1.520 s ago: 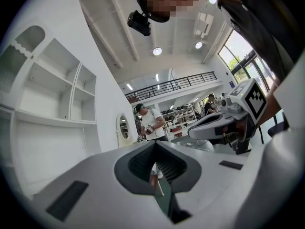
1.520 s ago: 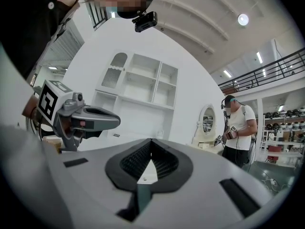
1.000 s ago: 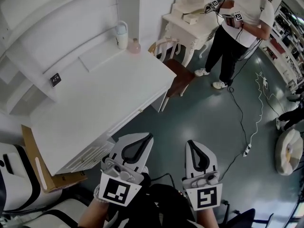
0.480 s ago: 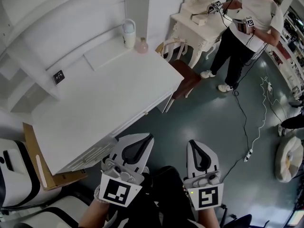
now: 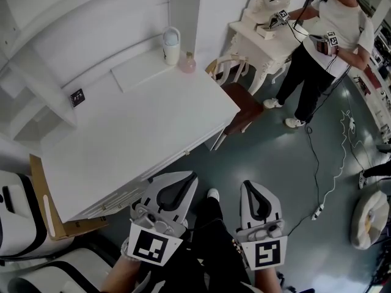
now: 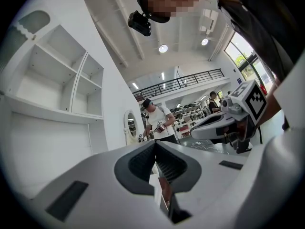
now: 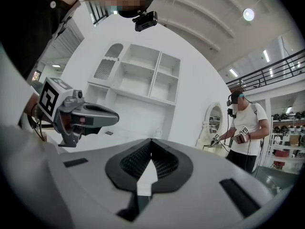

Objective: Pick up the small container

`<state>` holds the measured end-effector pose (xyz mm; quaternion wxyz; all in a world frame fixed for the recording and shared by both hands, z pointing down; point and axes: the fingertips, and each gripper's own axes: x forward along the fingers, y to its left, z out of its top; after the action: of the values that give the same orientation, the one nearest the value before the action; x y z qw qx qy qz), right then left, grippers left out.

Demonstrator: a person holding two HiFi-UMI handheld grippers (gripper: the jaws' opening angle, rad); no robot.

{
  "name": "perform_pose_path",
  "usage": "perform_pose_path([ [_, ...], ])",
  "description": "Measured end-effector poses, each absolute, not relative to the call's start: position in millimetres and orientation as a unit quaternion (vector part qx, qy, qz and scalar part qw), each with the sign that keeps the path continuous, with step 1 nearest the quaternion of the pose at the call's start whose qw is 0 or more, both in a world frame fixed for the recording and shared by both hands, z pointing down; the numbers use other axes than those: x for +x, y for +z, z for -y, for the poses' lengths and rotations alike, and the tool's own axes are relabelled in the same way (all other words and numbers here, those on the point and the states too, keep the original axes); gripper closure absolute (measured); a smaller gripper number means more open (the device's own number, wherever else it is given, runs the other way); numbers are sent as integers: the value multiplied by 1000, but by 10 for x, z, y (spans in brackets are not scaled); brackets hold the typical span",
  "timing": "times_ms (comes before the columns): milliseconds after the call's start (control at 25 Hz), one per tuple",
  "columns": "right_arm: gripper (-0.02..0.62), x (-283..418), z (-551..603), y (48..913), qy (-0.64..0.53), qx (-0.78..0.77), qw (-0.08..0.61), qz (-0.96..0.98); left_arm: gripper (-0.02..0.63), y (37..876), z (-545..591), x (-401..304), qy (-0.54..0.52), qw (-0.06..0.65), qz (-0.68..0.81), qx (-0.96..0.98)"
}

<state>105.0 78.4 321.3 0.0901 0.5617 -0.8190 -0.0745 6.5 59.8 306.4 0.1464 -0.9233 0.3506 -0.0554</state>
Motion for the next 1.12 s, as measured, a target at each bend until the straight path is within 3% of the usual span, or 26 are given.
perform_pose_path([
  [1120, 595, 2059, 1002, 3138, -82, 407, 61, 908, 604, 3021, 834, 1165, -86, 130, -499, -853],
])
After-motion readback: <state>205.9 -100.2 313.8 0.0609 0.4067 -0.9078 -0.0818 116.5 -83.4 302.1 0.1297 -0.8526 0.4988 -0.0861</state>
